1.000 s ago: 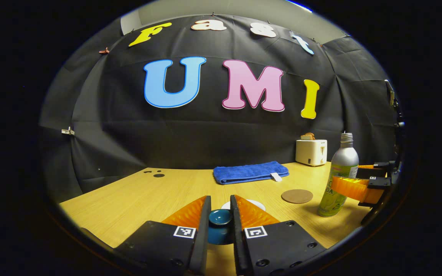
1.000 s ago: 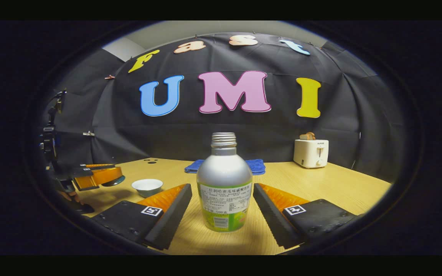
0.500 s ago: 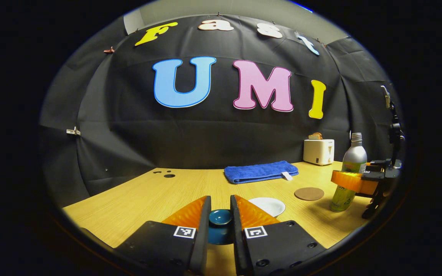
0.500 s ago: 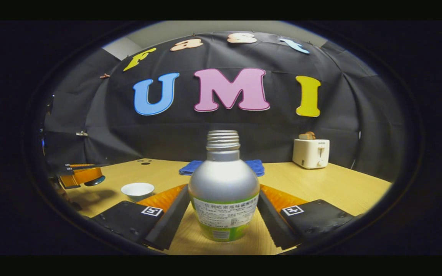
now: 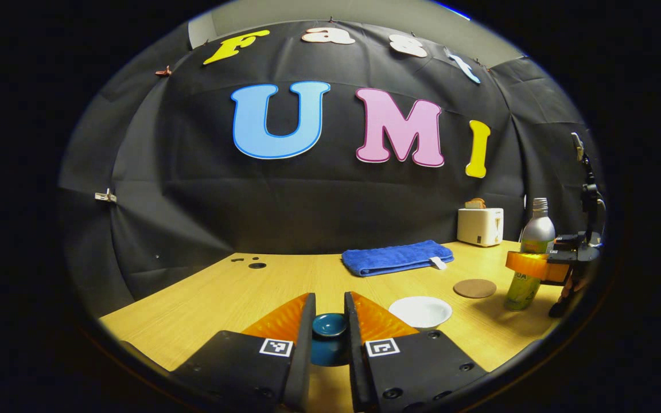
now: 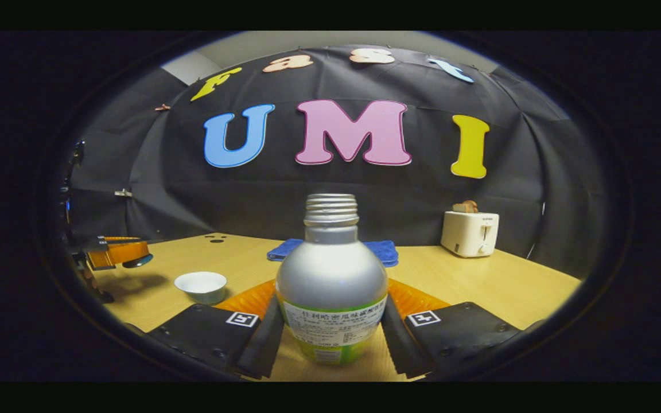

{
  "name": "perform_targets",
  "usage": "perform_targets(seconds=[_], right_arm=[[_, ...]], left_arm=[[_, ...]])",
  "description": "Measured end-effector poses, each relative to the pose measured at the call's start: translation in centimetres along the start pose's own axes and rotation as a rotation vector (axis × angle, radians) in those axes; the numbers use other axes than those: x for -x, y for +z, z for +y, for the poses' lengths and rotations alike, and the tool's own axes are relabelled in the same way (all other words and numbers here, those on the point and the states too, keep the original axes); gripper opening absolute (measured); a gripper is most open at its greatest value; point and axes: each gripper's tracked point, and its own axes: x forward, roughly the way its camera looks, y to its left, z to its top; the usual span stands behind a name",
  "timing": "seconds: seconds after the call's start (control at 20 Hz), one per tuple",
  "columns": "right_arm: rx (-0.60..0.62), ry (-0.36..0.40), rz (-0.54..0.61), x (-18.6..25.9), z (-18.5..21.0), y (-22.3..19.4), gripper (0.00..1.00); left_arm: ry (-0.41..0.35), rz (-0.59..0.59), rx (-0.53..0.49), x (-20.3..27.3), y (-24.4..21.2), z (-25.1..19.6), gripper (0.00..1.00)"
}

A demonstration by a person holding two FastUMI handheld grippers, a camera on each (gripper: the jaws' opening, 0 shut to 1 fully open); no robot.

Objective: Open the teacup lid with one hand, grasp the water bottle and pour water into the teacup with the other hand; after pouring, place the water bottle on the coaster and then close the teacup lid.

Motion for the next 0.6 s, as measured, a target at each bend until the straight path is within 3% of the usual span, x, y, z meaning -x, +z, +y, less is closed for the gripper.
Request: perform_targets(seconds=[0.25,0.5,0.6], right_arm=[[0.311,0.029,-0.021,-2.2,0.3,2.7,0.77],[0.767,0.063,-0.051,-5.7,1.5,3.7,0.76],[0.857,0.095,-0.068,-6.5,3.0,3.3,0.76]], left_arm=[[0.034,0.001,0.000,-0.2,-0.2,1.9,0.34],[0.058,0.002,0.001,0.0,-0.1,3.5,0.32],[0.064,0.003,0.001,-0.1,-0.2,4.0,0.32]])
